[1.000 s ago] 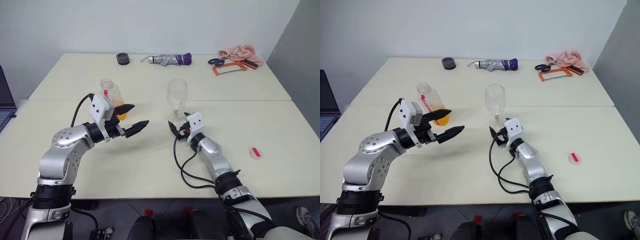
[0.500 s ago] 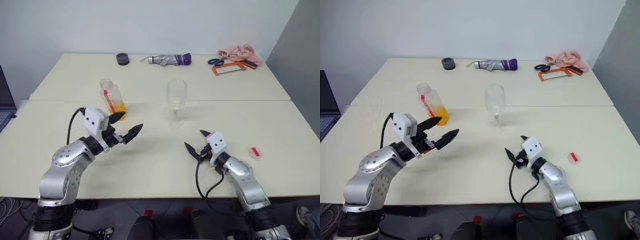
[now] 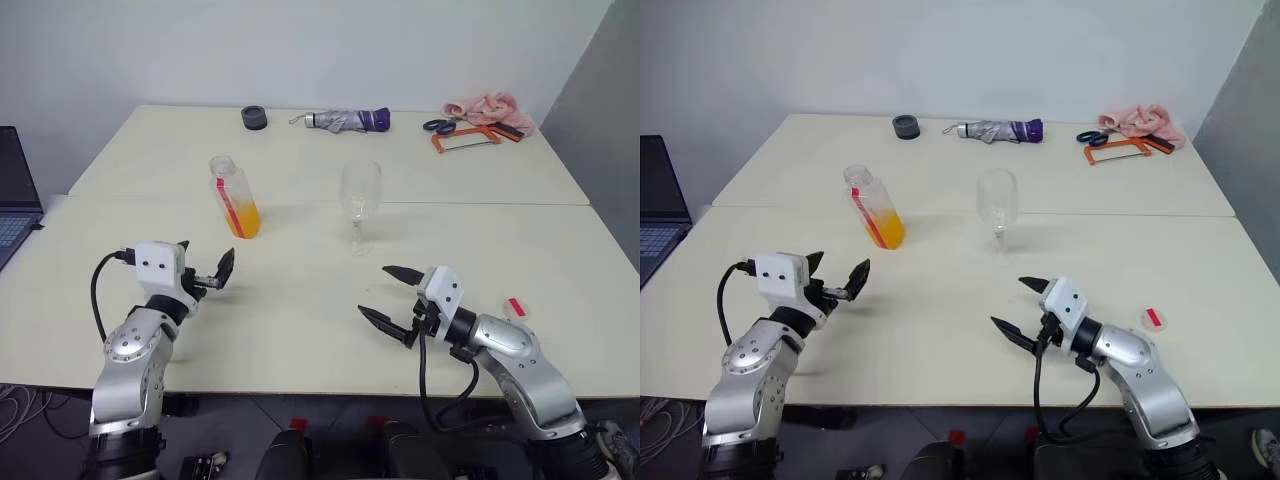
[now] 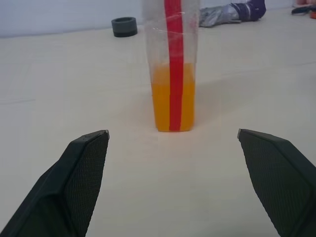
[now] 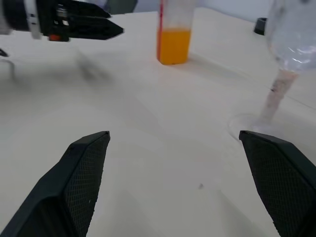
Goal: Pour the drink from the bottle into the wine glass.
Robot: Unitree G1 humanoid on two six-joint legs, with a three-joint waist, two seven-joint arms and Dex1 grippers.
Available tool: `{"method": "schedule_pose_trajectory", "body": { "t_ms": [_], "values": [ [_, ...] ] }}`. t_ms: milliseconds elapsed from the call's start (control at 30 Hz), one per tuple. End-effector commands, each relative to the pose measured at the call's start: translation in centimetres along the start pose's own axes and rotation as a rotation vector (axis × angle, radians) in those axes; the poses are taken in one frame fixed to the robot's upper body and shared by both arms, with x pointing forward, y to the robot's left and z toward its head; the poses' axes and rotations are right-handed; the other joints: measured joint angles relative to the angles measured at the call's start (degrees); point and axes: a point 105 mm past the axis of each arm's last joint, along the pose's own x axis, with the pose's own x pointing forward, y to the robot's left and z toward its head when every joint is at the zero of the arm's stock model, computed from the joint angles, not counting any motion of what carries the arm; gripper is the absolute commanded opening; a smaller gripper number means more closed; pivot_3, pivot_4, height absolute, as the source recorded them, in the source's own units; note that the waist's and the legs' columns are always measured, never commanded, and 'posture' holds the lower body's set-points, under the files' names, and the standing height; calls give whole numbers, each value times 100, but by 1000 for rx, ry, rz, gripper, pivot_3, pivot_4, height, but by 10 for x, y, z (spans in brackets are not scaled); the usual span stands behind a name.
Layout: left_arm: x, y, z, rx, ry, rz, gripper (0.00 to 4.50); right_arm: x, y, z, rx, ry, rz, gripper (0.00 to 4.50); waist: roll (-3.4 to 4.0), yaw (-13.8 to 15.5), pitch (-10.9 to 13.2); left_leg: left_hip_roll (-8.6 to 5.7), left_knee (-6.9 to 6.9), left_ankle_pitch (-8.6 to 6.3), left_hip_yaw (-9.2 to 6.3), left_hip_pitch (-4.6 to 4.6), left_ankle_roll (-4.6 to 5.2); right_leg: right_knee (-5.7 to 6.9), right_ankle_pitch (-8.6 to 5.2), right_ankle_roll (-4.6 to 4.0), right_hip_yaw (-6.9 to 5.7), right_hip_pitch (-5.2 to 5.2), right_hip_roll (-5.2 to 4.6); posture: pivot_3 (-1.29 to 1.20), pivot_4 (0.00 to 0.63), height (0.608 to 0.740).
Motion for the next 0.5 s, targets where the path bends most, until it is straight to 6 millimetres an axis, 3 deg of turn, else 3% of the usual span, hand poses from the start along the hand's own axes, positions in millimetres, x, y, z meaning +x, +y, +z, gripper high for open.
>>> {"method": "schedule_pose_trajectory", "body": {
  "t_ms": [33,300,500],
  "values": [
    [11,8,19,32,-56,0,4500,2,9,24,-15,-53,86,4475,0,0,0,0,0,0,0,0,0,0,0,0,0,0,0,0,150,740],
    [42,5,26,52,-44,-73,4500,7,-8,44,-62,-104,5,4475,-1,-1,0,-1,0,1,0,-1,-1,0,0,0,-3,-2,1,0,150,740],
    [59,3,33,58,-57,-109,4500,9,-13,47,-84,-114,-31,4475,-1,0,0,-2,0,3,-1,-6,-6,0,0,0,-4,-6,0,0,150,740]
  ]
}}
